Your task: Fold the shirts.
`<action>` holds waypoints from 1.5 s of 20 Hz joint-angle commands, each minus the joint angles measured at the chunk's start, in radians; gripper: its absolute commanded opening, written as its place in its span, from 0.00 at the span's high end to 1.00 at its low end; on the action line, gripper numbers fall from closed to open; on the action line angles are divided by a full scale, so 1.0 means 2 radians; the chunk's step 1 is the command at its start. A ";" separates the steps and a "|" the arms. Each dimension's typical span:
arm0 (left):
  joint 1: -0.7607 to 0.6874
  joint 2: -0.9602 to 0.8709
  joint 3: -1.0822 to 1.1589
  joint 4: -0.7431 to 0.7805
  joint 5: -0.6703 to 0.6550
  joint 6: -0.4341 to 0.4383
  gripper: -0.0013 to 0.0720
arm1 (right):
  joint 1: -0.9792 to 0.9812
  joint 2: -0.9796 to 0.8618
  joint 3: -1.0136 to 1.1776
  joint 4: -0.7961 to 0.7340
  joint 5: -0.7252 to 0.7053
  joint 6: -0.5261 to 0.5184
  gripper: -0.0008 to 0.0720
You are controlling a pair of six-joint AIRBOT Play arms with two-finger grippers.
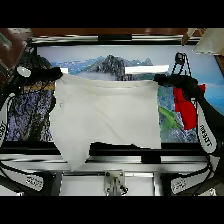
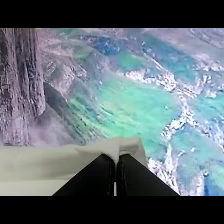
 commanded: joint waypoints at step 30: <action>0.049 0.016 -0.027 0.138 -0.454 -0.072 0.00 | -0.025 0.056 -0.016 -0.106 -0.506 0.000 0.31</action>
